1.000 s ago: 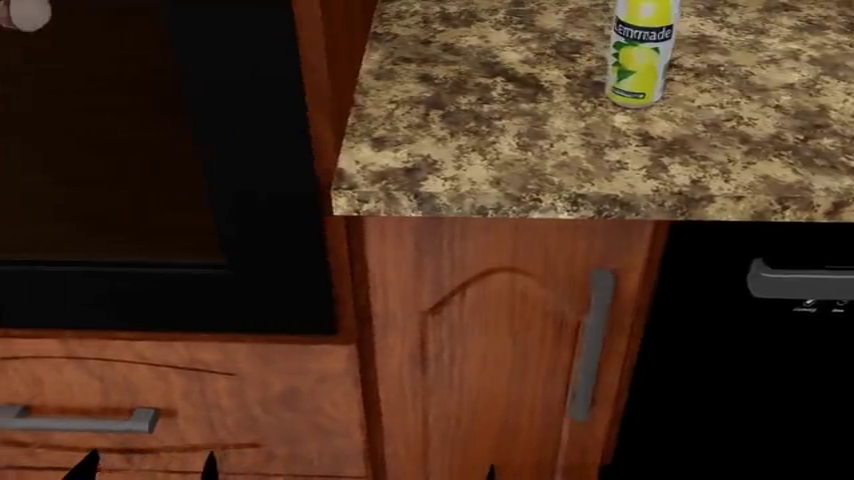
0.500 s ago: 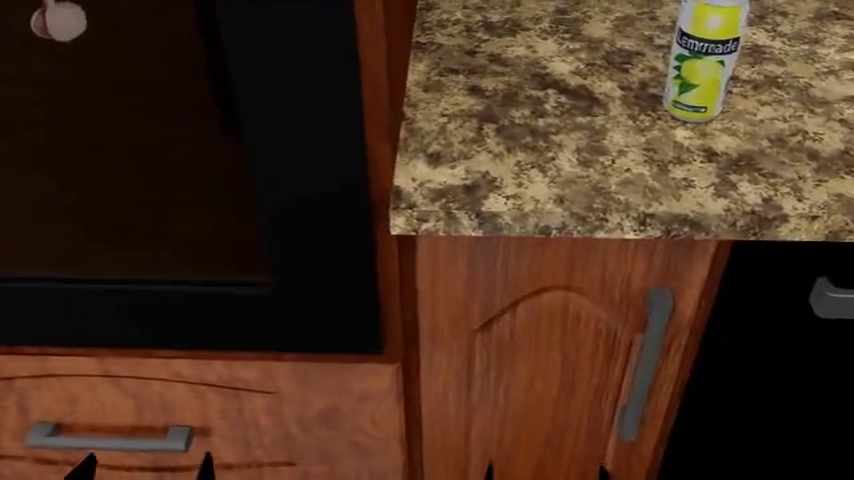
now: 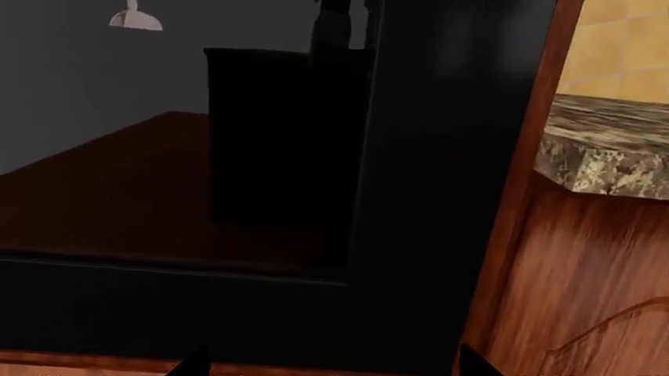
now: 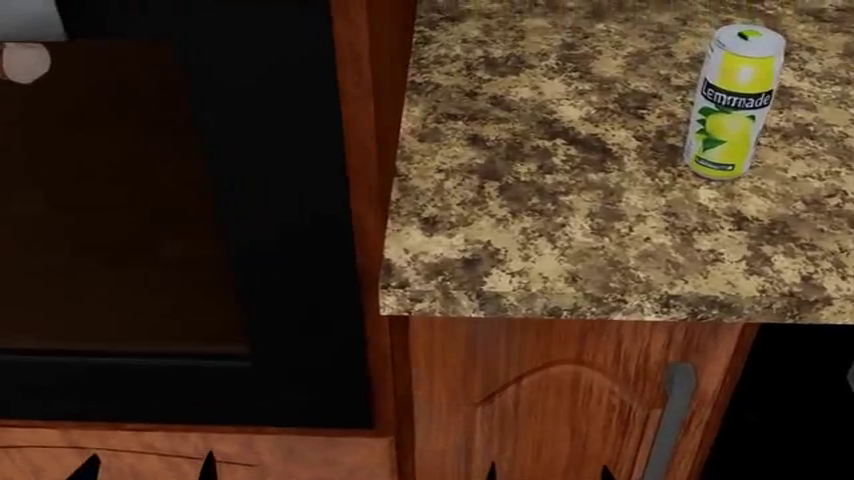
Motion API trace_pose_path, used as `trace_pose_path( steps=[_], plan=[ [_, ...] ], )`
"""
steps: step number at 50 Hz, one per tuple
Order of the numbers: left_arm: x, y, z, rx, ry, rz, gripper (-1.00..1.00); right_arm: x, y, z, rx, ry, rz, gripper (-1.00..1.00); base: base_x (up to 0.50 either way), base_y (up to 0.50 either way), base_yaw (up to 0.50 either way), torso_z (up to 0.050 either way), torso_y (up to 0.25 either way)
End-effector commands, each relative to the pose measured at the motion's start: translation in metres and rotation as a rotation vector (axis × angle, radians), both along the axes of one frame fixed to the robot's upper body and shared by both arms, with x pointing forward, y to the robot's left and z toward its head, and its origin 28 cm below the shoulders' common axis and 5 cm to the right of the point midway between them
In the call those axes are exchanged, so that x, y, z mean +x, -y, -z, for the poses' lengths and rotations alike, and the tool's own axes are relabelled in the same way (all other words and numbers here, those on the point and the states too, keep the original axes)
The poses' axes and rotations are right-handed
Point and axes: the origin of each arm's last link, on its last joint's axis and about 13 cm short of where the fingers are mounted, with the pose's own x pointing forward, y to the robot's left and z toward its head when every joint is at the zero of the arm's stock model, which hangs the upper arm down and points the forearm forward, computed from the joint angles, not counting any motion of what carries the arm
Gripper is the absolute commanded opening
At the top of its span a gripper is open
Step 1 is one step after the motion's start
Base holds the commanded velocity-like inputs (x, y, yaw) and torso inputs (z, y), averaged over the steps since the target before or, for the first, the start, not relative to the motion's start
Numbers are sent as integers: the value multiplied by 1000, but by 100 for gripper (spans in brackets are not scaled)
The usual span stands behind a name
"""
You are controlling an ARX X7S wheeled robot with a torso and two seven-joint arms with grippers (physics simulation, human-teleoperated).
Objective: Open the oven door
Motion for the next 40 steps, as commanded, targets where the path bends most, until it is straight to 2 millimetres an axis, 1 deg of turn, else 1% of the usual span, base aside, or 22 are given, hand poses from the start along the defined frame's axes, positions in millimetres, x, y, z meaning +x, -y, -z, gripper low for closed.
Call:
trace_pose_path(
  steps=[1, 10, 33, 40],
  plan=[
    [-1, 1, 0, -1, -5, 5, 100, -2, 0, -1, 11, 2, 4, 100, 0, 0, 0, 0, 0],
    [-3, 1, 1, -19, -14, 5, 100, -2, 0, 0, 13, 1, 2, 100, 0, 0, 0, 5, 0],
    [-1, 0, -4, -39, -17, 2, 100, -2, -1, -1, 18, -1, -5, 100, 0, 0, 0, 50, 0],
    [-2, 1, -4, -34, -20, 11, 100, -2, 0, 2, 22, -2, -3, 100, 0, 0, 0, 50, 0]
  ],
)
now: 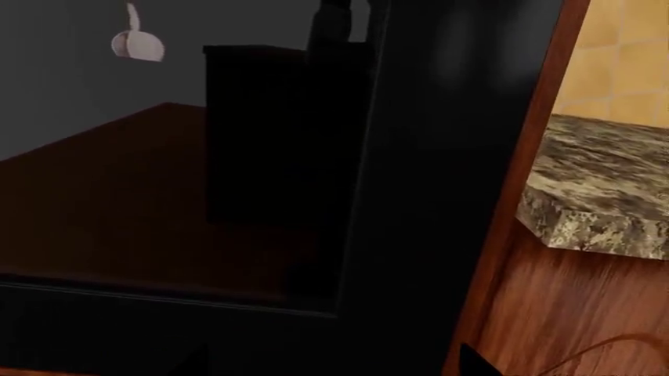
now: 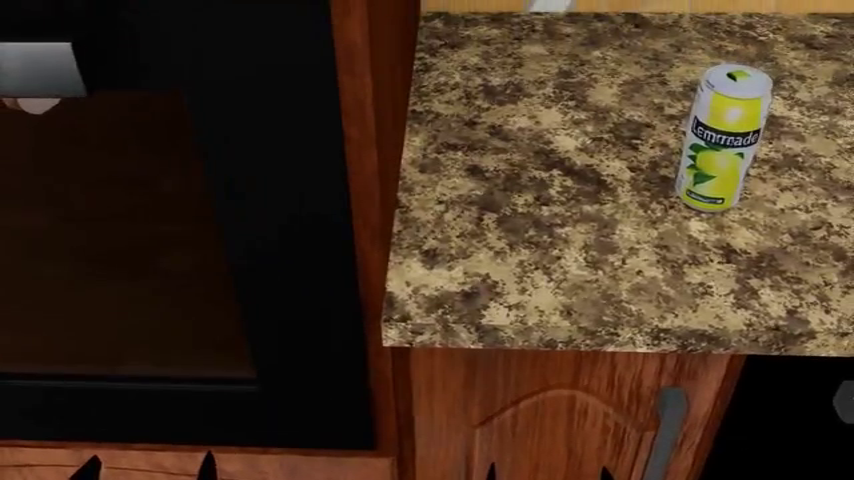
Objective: Open the oven door
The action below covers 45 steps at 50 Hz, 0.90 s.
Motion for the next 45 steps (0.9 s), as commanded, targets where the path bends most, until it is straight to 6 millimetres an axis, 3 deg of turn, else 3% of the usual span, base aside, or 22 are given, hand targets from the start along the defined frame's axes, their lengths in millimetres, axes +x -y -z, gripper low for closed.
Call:
trace_pose_path(
  steps=[1, 11, 15, 27, 45],
  plan=[
    [-1, 1, -1, 1, -4, 9, 100, 0, 1, 2, 5, -1, 1, 100, 0, 0, 0, 50, 0],
    [-2, 1, -1, 7, 5, 10, 100, 0, 0, 2, 8, 0, 0, 100, 0, 0, 0, 50, 0],
    [-4, -5, -6, 97, 16, -10, 100, -1, -1, 0, 10, 0, -3, 100, 0, 0, 0, 25, 0],
    [-15, -40, -39, 483, 84, 0, 100, -4, -2, 0, 19, 5, -7, 100, 0, 0, 0, 0, 0],
    [-19, -74, -95, 886, 163, 87, 100, -2, -4, 0, 25, 8, -18, 100, 0, 0, 0, 0, 0]
  ],
)
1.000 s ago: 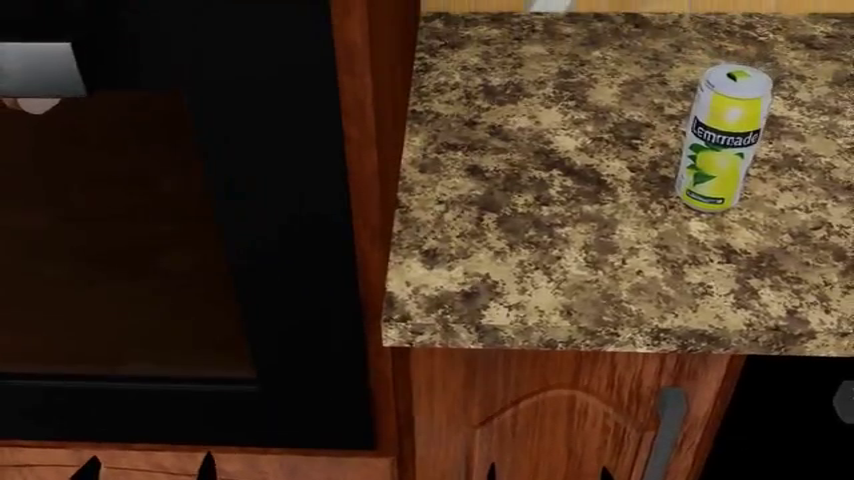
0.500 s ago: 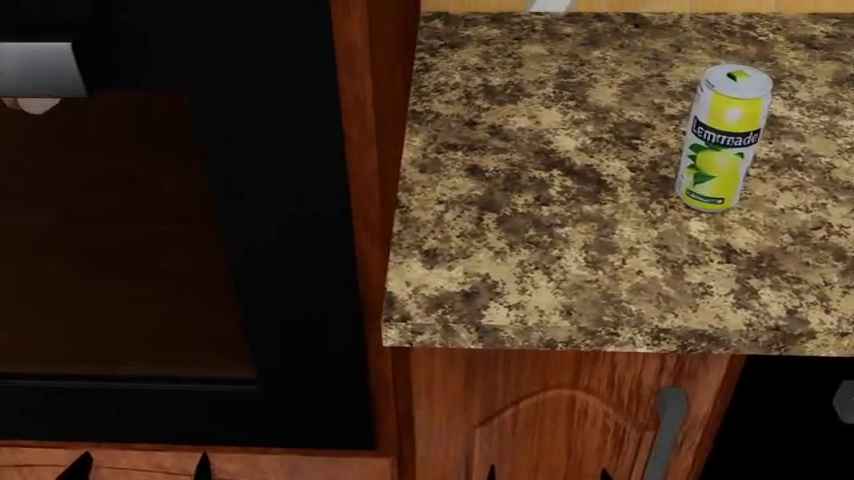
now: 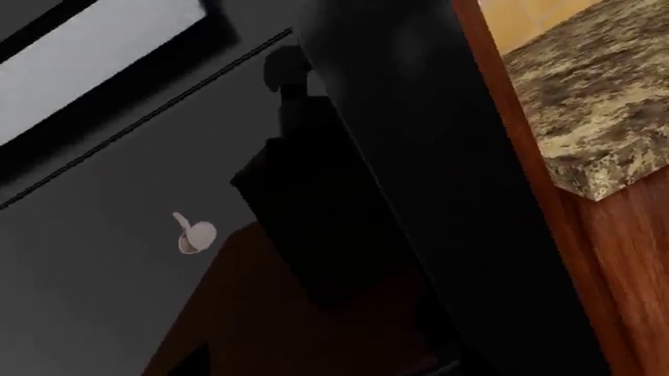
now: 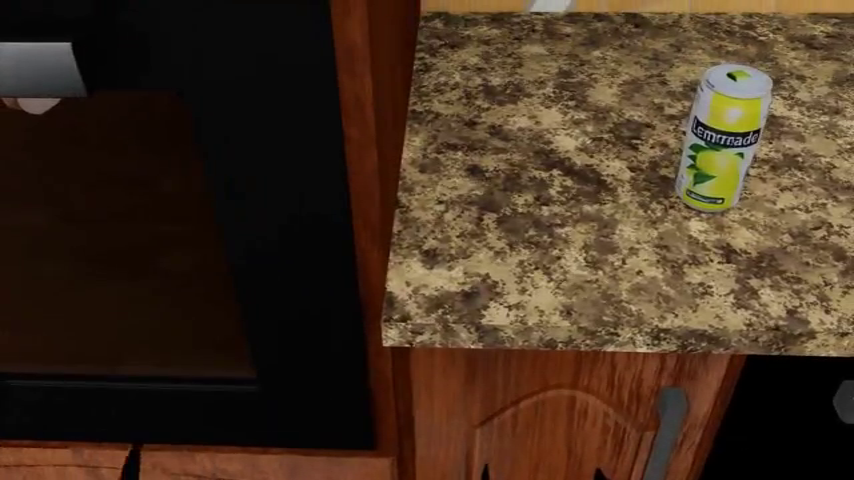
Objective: Open the oven door
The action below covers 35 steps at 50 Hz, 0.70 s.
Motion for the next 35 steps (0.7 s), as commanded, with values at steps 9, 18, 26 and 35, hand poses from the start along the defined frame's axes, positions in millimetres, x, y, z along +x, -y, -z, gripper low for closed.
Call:
trace_pose_path(
  steps=[9, 18, 26, 35],
  plan=[
    [-6, -34, -55, 366, 38, 15, 100, -1, -2, -2, 3, 3, -7, 100, 0, 0, 0, 0, 0],
    [-8, -48, -75, 482, 38, -6, 100, 0, -2, -3, 6, 5, -11, 100, 0, 0, 0, 0, 0],
    [-7, -59, -91, 573, 37, -21, 100, 1, -3, -2, 10, 5, -16, 100, 0, 0, 0, 0, 0],
    [3, -66, -116, 676, 58, -33, 100, 0, -5, -2, 12, 4, -20, 100, 0, 0, 0, 0, 0]
  ],
)
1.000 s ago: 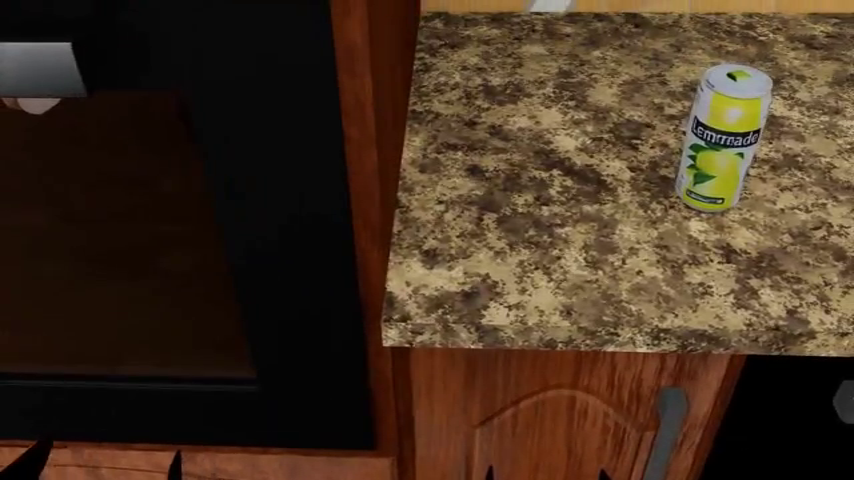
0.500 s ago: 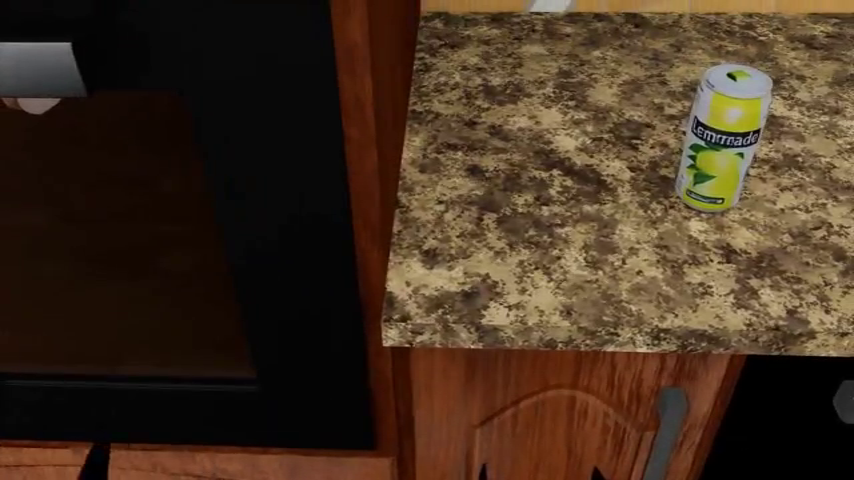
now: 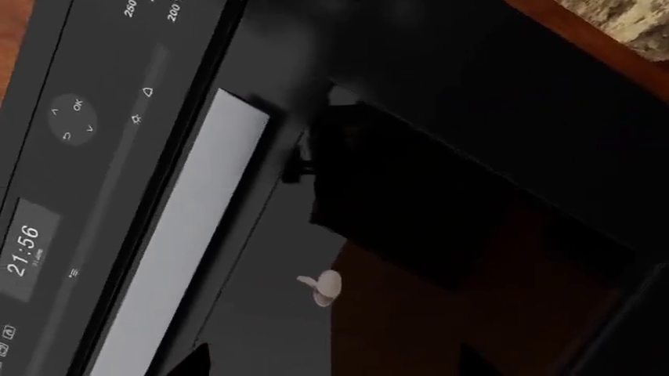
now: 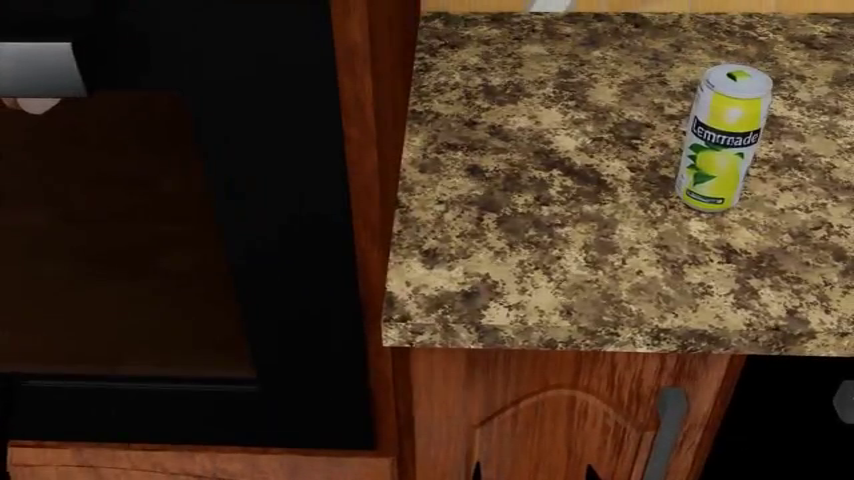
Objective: Open the oven door
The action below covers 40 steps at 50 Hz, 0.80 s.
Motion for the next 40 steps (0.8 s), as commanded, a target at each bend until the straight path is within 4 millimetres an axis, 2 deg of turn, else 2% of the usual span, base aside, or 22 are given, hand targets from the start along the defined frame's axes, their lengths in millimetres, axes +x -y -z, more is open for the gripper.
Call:
trace_pose_path(
  steps=[1, 40],
  plan=[
    [7, -11, -28, 123, 17, -21, 100, 0, -2, 1, 4, -1, -4, 100, 0, 0, 0, 0, 0],
    [56, -27, -62, 360, 70, -20, 100, 1, -2, 0, 7, 1, -4, 100, 0, 0, 0, 0, 0]
  ],
)
